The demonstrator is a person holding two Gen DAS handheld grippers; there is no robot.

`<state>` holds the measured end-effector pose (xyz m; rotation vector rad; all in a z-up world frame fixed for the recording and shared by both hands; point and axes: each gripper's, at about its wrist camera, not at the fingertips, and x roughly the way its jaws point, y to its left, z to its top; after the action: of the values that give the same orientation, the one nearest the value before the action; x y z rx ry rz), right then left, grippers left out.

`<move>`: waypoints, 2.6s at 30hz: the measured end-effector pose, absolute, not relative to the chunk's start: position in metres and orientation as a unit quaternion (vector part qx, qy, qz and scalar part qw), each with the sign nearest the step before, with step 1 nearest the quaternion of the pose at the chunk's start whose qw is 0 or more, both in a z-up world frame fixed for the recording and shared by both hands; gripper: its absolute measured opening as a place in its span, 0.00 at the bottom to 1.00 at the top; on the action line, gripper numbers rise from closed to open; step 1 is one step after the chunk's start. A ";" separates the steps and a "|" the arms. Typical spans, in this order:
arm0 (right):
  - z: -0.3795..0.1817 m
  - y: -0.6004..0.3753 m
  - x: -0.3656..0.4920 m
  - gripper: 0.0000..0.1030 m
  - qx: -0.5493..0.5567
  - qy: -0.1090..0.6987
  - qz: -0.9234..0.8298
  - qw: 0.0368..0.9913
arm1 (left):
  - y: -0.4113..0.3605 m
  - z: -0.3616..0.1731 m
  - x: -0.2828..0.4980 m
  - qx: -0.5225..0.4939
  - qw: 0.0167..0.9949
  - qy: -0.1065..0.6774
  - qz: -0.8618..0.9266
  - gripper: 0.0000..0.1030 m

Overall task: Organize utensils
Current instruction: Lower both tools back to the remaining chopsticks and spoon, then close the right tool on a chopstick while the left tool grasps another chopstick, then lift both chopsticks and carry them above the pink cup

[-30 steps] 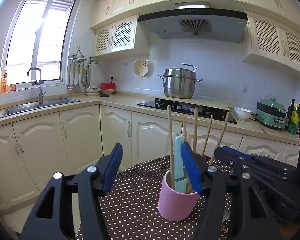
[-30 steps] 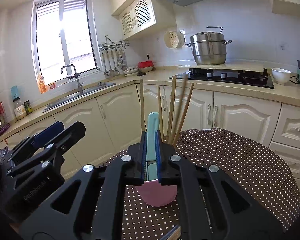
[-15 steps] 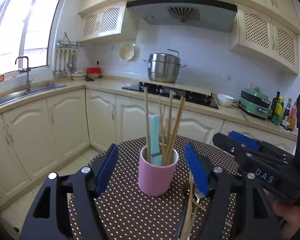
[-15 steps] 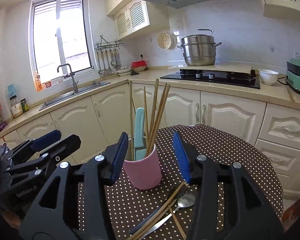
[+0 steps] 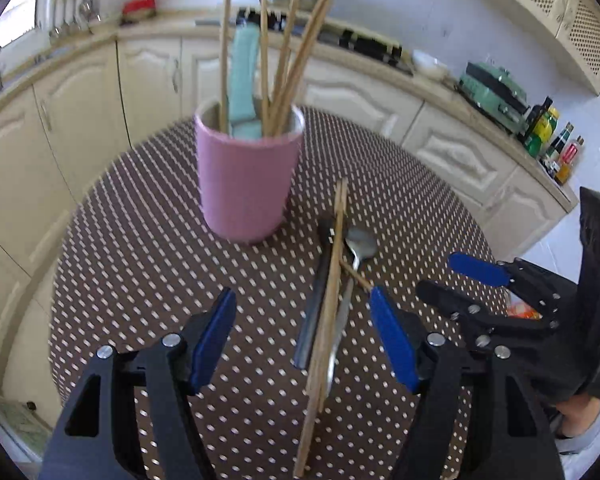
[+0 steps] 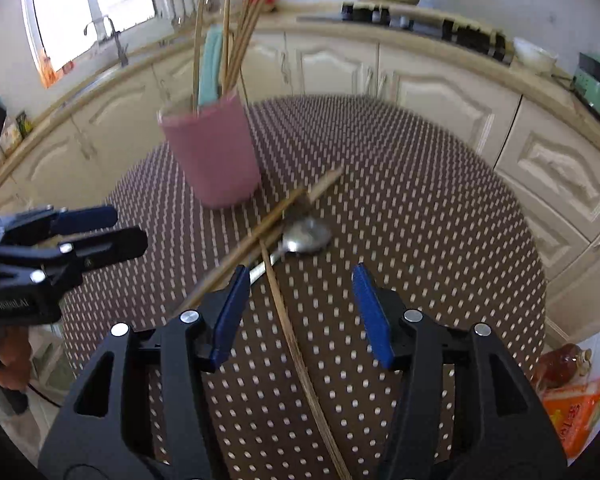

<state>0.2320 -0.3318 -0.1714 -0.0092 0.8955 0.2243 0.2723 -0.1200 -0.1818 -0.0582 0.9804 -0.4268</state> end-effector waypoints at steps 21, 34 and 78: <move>-0.217 -0.356 0.235 0.08 -0.045 0.501 0.091 0.859 | -0.182 -0.227 0.309 0.022 0.819 0.532 -0.212 0.53; -0.211 -0.371 0.252 0.08 0.009 0.479 0.110 0.871 | -0.209 -0.235 0.326 0.048 0.815 0.540 -0.206 0.08; -0.210 -0.293 0.285 0.34 -0.014 0.509 0.149 0.847 | -0.120 -0.178 0.286 -0.039 0.874 0.444 -0.193 0.06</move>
<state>0.2852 -0.2931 -0.2103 -0.0294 1.0737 0.3148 0.2863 -0.1203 -0.1782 -0.0820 0.9266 -0.4024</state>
